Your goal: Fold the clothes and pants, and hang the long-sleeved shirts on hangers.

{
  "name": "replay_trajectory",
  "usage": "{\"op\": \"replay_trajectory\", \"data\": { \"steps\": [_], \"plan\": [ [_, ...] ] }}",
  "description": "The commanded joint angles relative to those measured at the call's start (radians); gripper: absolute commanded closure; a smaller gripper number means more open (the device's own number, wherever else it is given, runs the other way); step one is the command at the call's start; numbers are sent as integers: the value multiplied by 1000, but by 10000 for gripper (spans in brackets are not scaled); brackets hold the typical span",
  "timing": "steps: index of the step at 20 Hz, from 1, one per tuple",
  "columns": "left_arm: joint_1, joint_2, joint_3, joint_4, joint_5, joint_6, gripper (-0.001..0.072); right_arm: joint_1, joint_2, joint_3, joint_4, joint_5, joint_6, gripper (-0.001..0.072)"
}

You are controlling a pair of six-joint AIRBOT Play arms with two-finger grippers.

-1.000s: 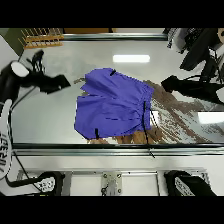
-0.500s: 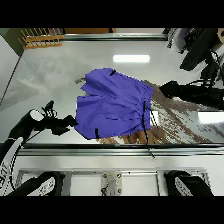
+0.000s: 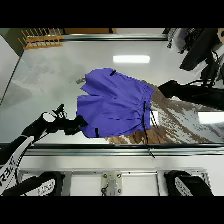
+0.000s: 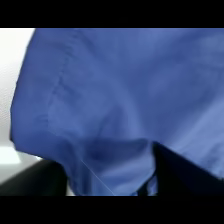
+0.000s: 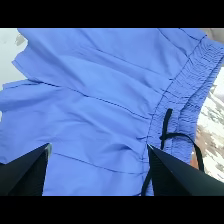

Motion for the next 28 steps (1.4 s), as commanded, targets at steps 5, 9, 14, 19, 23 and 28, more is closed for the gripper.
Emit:
{"op": "replay_trajectory", "data": {
  "steps": [5, 9, 14, 19, 23, 28],
  "plan": [
    [-44, 41, 78, -13, 2, 44, 701, -73, 0, -142, -125, 134, 140, 69],
    [-44, 86, 77, 25, -30, 51, 701, -108, -10, -444, -212, 33, 401, 69],
    [-90, 90, 78, 25, -21, 51, 701, -35, -104, -640, 26, -296, 375, 69],
    [-142, 90, 78, 26, -11, 51, 701, 104, -237, -624, 265, -498, 200, 69],
    [-141, 90, 78, 26, -11, 51, 701, 122, -286, -584, 280, -522, 145, 76],
    [-117, 96, 82, 26, -23, 51, 701, 120, -276, -526, 262, -480, -16, 696]
  ]
}}
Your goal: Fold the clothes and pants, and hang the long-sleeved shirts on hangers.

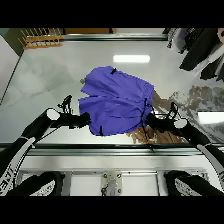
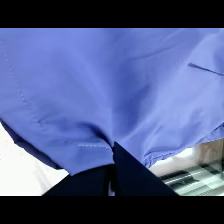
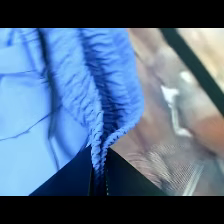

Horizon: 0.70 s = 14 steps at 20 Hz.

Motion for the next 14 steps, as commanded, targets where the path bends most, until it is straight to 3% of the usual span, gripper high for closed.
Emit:
{"op": "replay_trajectory", "data": {
  "steps": [1, 5, 8, 12, 14],
  "plan": [
    [39, 23, 22, 0, -26, 0, 702, -6, 15, 77, -35, 69, -122, 696],
    [168, 200, 265, -2, -164, 8, 701, -62, 129, 415, -223, 402, -129, 696],
    [199, 358, 527, 0, -216, 8, 701, -68, 222, 731, -225, 636, -116, 697],
    [199, 508, 762, -2, -210, 6, 702, -68, 343, 964, -225, 747, -7, 697],
    [199, 599, 852, -2, -174, -18, 702, -68, 456, 1011, -225, 763, 103, 697]
  ]
}}
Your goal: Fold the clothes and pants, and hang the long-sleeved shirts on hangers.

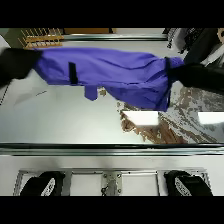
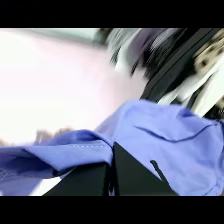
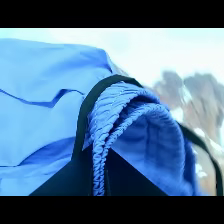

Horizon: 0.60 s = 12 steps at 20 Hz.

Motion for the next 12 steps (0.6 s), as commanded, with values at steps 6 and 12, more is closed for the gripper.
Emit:
{"op": "replay_trajectory", "data": {
  "steps": [6, 12],
  "plan": [
    [5, 144, 179, 4, -16, -104, 702, -2, 238, 106, -9, 311, 479, 697],
    [5, -193, 35, 0, -33, -105, 701, -1, 34, 48, 5, 448, 588, 697]
  ]
}}
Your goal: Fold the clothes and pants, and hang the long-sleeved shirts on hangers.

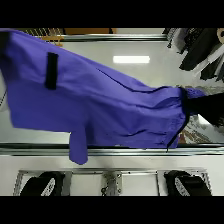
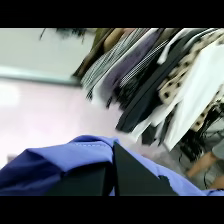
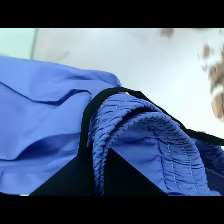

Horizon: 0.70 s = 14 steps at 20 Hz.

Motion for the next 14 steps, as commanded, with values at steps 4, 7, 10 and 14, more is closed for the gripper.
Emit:
{"op": "replay_trajectory", "data": {
  "steps": [4, 7, 10, 14],
  "plan": [
    [-59, -589, 105, -13, -23, 34, 701, 0, -390, -47, -31, -5, -98, 696],
    [-120, -882, 344, -11, -21, 63, 701, 0, -610, -46, -56, -196, -169, 697],
    [-147, -1079, 546, -10, -22, 67, 701, 0, -758, -46, -56, -370, -235, 696],
    [-121, -1139, 552, -5, -22, 63, 702, -2, -811, -46, -101, -499, -288, 696]
  ]
}}
